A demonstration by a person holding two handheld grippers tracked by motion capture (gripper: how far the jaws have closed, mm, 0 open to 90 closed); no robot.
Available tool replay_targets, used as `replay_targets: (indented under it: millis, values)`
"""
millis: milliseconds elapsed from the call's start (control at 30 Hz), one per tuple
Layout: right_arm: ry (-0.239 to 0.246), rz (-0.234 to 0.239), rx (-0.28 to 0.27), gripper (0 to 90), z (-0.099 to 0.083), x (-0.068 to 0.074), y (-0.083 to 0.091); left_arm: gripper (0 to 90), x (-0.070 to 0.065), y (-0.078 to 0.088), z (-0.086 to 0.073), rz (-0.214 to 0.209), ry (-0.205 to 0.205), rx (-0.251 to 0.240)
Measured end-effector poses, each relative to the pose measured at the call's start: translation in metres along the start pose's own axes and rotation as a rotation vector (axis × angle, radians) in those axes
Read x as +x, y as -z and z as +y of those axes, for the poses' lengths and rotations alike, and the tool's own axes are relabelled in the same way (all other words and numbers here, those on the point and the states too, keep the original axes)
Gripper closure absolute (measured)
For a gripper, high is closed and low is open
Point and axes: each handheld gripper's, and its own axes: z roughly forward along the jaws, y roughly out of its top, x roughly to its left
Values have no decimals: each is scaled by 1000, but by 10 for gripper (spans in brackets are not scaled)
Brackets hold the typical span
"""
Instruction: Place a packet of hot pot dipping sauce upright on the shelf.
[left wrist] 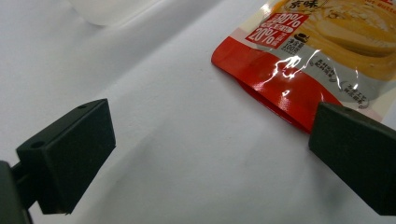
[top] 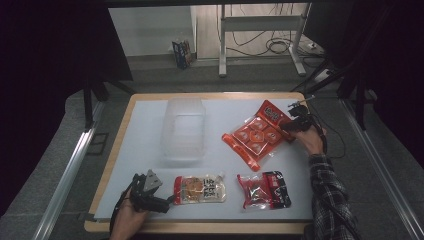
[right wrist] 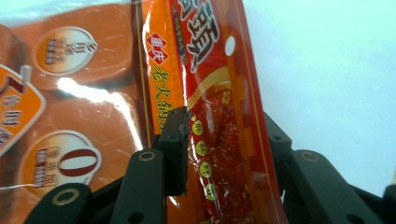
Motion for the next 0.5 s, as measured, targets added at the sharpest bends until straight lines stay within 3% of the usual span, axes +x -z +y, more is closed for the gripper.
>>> replay_targets:
  millis: [33,67,200,333,500]
  values:
    - [5,-9,3,631,0,2,-1,3,0,0,0,0,0,0]
    - [17,-6,24,727,0,4,-2,3,0,0,0,1,-1,1]
    - [23,4,39,779,3,7,-2,3,0,0,0,1,-1,2]
    - [39,-27,43,702,7,4,0,3,0,0,0,2,-3,1]
    - [43,-30,32,667,8,2,0,3,0,0,0,-1,-1,4]
